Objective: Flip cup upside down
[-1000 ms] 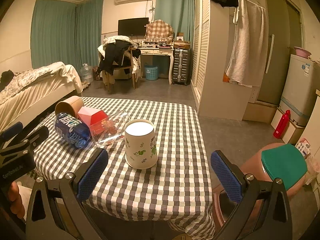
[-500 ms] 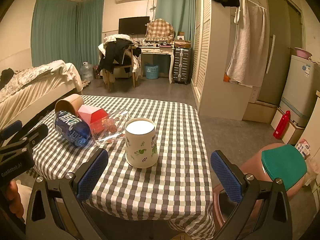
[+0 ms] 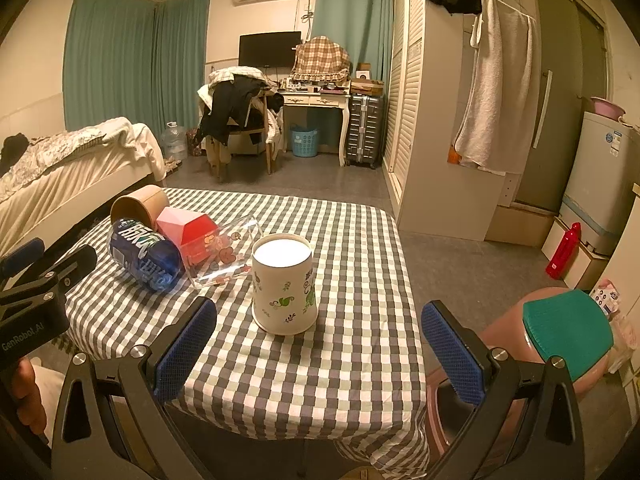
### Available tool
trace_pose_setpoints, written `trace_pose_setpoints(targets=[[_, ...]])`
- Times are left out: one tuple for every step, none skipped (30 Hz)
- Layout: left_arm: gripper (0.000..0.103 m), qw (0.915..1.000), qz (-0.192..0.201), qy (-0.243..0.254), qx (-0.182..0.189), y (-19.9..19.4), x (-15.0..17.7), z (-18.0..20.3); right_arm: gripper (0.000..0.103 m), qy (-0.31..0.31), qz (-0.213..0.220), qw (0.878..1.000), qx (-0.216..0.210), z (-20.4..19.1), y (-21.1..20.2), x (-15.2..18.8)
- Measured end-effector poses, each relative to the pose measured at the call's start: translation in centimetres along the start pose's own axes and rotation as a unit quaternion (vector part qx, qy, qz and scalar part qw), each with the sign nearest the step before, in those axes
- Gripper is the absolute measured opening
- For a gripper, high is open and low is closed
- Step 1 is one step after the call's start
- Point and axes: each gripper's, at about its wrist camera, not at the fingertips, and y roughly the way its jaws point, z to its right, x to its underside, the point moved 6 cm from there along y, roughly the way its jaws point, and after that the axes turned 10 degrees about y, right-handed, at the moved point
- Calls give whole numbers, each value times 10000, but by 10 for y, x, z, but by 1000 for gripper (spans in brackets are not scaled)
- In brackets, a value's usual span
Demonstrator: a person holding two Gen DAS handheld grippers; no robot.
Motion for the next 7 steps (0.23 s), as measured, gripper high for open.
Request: trace_pose_setpoints(targets=[[101,10000,-1,0,8,0,0,0,103,-6,0,10000,-1,0,0,1],[101,10000,-2,0,20,0,0,0,103,-5,-3,10000,-5,0,0,1],[101,10000,0,1,39,0,0,0,103,-4,-9,10000,-3,0,1,1],[101,10000,-3,-3,43,1,1,-1,103,-8,-13,10000,4,0,1,2],[101,10000,-4,-6,50,1,1,-1,103,-14,-14,10000,7,1,1,2],[101,10000,-5,-9,47,1,2,-1,103,-14,-13,10000,6,1,1,2],[101,10000,-4,-5,36,1,1,-1,103,-8,-13,10000,3,0,1,2]])
